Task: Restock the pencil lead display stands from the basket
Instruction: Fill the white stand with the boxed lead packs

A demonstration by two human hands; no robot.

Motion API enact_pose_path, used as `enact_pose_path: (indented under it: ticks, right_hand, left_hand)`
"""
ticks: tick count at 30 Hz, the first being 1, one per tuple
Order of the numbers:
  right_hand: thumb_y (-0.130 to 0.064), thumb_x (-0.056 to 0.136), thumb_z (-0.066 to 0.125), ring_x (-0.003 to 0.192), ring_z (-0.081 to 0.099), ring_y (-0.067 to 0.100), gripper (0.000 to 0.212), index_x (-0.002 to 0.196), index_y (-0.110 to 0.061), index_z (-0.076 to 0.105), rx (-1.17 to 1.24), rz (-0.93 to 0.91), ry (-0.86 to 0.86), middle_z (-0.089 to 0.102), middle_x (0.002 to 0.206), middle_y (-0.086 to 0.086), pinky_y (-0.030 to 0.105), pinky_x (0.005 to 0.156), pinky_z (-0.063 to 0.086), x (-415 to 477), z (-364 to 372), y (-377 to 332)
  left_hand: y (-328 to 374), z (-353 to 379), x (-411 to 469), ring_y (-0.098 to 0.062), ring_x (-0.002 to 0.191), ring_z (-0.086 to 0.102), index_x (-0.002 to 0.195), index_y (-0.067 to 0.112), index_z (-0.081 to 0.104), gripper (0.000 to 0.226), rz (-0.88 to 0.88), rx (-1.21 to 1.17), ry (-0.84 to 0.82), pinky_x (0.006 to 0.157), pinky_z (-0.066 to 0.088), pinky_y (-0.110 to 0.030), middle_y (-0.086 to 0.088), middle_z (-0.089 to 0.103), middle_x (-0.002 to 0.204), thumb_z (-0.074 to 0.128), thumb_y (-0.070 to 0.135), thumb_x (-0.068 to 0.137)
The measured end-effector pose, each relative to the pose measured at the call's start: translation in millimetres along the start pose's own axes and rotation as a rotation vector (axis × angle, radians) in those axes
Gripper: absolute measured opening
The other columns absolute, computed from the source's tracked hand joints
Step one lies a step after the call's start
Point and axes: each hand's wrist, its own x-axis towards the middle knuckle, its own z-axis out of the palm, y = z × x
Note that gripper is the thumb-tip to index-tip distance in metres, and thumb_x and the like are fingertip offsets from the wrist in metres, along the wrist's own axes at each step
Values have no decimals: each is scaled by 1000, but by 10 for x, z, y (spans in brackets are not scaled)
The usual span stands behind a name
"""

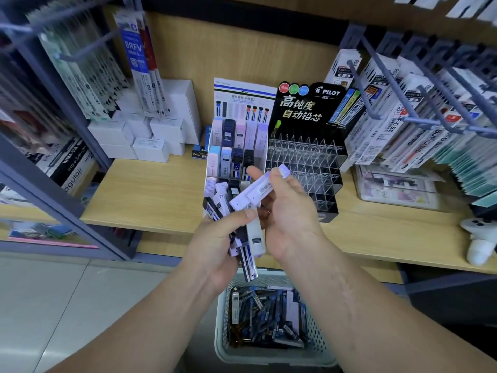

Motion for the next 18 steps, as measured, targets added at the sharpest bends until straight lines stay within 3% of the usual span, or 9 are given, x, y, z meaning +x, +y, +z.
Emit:
enact_pose_path:
  ticks: [2,5,7,9,12,14,16,18]
  right_hand:
    - [-27,107,50,81,67,22,12,106,-17,57,-23,-21,0,78,105,-2,39,73,60,-8,7,41]
    - [-24,107,48,76,66,21,14,109,-14,57,-88,-79,15,78,102,1,30,61,56,6,-20,23]
    - [-23,108,47,82,68,23,13,107,-14,56,-112,-98,5,78,102,1,34,70,57,5,-35,11]
    - [-23,107,48,83,68,24,12,105,-14,56,-120,-103,3,78,101,2,38,73,56,-7,-41,23]
    - [-23,107,48,82,71,24,12,104,-14,56,-150,-105,7,78,100,3,33,62,53,-27,-32,40]
    - [-22,107,50,91,73,31,13,101,-13,57,-174,-116,19,78,100,7,44,76,59,-14,-40,62]
    - [-22,105,53,101,71,39,13,98,-13,59,-213,-131,43,76,102,15,56,94,55,3,-48,83]
    - [-23,103,56,101,69,43,13,94,-16,61,-265,-141,58,73,105,22,61,96,53,1,-59,83]
  left_hand:
    - [14,14,6,-21,70,69,122,6,67,52,21,-18,-5,57,56,-32,-9,73,91,73,7,70]
    - [36,13,21,-18,56,64,122,0,65,49,14,-46,-8,51,53,-27,-5,70,72,68,7,73]
    - [28,-9,28,-16,53,63,122,1,64,48,-5,-66,-8,49,51,-24,-3,67,65,68,10,75]
    - [20,-23,37,-18,64,68,125,3,64,52,-20,-75,-5,55,54,-27,-7,72,82,71,14,74]
    - [13,-42,64,-20,70,68,126,3,65,57,-20,-79,49,55,53,-28,-13,70,96,73,15,71]
    - [21,-45,83,-21,67,65,126,3,64,53,-18,-82,89,56,53,-30,-14,69,98,72,14,74]
    - [32,-67,98,-24,69,66,119,4,68,39,-11,-92,122,58,55,-31,-14,70,97,70,10,80]
    - [54,-69,93,-26,75,69,114,6,69,31,-15,-96,152,58,57,-32,-14,72,98,69,8,83]
